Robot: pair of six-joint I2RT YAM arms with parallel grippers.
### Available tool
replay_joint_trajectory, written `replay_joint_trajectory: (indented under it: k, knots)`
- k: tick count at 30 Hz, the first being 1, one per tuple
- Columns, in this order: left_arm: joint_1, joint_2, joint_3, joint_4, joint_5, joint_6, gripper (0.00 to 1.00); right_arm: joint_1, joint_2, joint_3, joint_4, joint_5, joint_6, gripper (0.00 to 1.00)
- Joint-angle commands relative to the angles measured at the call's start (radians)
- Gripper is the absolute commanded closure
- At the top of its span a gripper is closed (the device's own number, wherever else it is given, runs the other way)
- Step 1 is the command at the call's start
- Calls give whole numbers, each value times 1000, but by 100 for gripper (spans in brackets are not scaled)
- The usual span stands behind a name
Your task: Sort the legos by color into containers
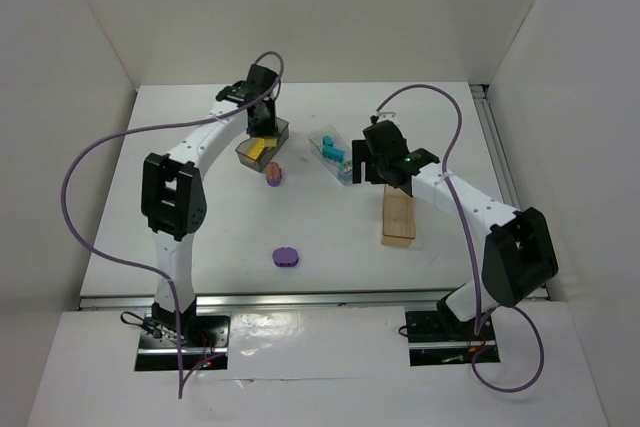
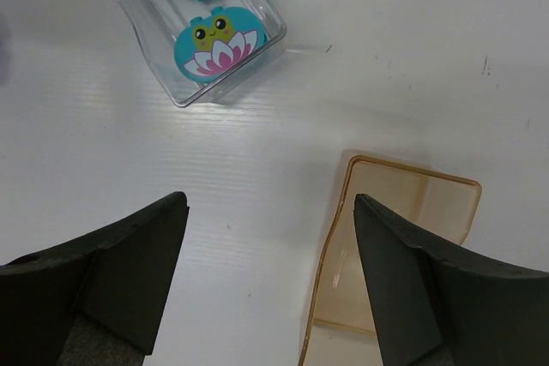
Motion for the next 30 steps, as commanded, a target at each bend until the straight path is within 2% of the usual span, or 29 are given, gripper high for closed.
replay_joint_trajectory:
  k: [1, 6, 9, 10, 11, 13, 15, 17, 21, 25, 30]
  knots:
    - [40, 18, 26, -1, -16, -21, 100, 45, -49, -7, -15, 35, -6, 15]
    - [92, 127, 154, -56, 16, -30, 99, 105, -27, 24, -33, 31, 5, 15]
    - [92, 179, 200, -65, 27, -20, 68, 188, -27, 36, 2, -85, -15, 13]
    - [92, 179, 201, -65, 27, -8, 54, 214, -38, 21, 26, -192, -30, 12]
    - [92, 188, 214, -78, 36, -7, 29, 269, -38, 9, 54, -242, -41, 12]
    - [92, 175, 214, -78, 36, -7, 18, 332, -26, -16, 132, -343, -76, 9]
    - [92, 152, 225, -78, 67, -7, 10, 436, 34, -16, 132, -428, -160, 8]
    - [101, 100, 225, -78, 80, 15, 10, 520, 106, 16, 108, -410, -211, 6]
    - [101, -4, 225, -87, 59, 49, 8, 594, 178, 36, 71, -365, -291, 2]
    - [130, -106, 236, -121, 34, 60, 8, 629, 244, 54, 48, -307, -337, 1]
    - [152, -187, 217, -130, 45, 69, 8, 630, 338, 76, 99, -215, -355, 0]
